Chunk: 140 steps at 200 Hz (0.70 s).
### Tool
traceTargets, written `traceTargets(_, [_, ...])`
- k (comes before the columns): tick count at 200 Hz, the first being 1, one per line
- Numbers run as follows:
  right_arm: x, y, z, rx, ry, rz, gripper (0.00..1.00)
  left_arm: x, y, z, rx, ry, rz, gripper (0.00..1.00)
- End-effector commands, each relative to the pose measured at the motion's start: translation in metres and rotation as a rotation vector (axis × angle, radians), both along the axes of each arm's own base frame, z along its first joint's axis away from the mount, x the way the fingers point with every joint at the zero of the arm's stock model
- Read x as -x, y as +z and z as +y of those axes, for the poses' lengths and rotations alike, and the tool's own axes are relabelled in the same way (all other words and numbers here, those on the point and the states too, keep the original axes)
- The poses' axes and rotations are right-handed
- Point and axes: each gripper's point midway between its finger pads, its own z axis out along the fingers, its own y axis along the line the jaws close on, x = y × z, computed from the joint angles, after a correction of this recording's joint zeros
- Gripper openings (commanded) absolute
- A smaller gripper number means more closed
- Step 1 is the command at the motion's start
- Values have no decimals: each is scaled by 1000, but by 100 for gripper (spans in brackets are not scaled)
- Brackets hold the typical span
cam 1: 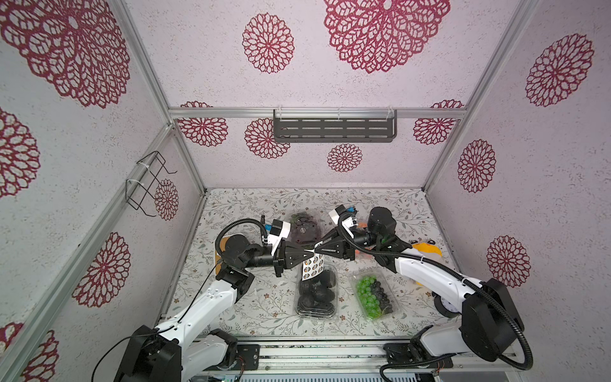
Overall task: Label fruit boxes
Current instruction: Adjust the label sticker.
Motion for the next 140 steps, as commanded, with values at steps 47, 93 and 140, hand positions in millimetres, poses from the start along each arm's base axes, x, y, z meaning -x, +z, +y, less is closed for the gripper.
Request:
traceTargets(47, [19,14,-1,-49,85,-62,18,-5,4,-3,8,-12,-11,0])
traceTargets(93, [17,16,-11,-46,85,-56,15,-4,5,4,11,1,-14,0])
traceTargets(140, [25,16,-16,-47,115,-58,26,-1,5,9,3,14,-25,0])
